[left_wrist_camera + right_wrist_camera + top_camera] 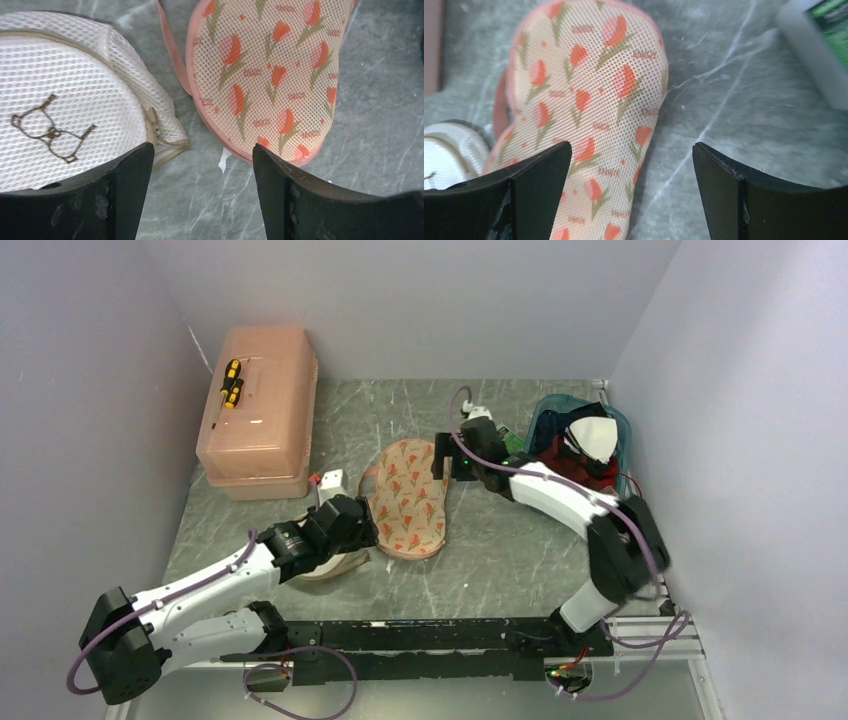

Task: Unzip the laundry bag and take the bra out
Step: Unzip the laundry bag at the center of the board, then open the laundry bag at the center of the board.

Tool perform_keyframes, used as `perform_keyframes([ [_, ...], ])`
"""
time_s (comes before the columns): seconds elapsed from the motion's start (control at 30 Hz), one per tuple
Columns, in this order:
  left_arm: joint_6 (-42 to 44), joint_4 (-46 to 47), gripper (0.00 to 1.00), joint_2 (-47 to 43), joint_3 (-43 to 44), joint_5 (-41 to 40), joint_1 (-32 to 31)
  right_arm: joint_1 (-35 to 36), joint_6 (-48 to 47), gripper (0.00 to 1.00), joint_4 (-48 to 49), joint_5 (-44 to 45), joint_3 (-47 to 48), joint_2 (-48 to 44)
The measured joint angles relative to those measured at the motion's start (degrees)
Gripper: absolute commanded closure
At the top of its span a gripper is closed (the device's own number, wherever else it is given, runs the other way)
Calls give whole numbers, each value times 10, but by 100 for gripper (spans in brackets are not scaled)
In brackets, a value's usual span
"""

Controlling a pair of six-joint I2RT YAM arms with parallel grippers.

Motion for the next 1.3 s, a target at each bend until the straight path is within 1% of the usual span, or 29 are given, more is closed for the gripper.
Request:
perform_keyframes([
  [0.1, 2, -23, 25, -4, 11, -18, 0, 10, -17, 17, 0, 23, -39, -110],
  [0.17, 6, -38, 25, -11, 12, -26, 0, 38, -38, 23, 9, 24, -74, -184],
  [0.23, 7, -52, 25, -20, 14, -35, 0, 102, -64, 31, 23, 22, -108, -244],
  [0.3, 4, -70, 26, -35, 18, -48, 0, 177, -85, 35, 33, 13, -128, -266],
  [0.37, -9, -94, 26, -61, 23, -65, 0, 237, -101, 38, 39, 7, -137, -253],
  [0.43, -30, -120, 28, -95, 25, -87, 0, 271, -113, 40, 40, 8, -140, -223],
  [0.57, -69, -163, 30, -163, 24, -114, 0, 306, -132, 44, 40, 19, -137, -139],
  [0.7, -97, -199, 30, -225, 21, -127, 0, 320, -146, 49, 30, 30, -101, -58],
  [0.83, -111, -224, 31, -252, 18, -132, 0, 322, -153, 53, 33, 36, -57, -11],
  [0.93, -117, -240, 31, -255, 17, -134, 0, 322, -156, 59, 36, 36, -42, 1],
  [1.2, -125, -263, 31, -267, 15, -137, 0, 322, -160, 78, 34, 38, -36, 9],
  [1.27, -127, -263, 31, -271, 13, -138, 0, 322, -161, 81, 34, 38, -36, 9],
  [1.3, -127, -263, 31, -273, 12, -138, 0, 322, -162, 81, 34, 38, -36, 9],
])
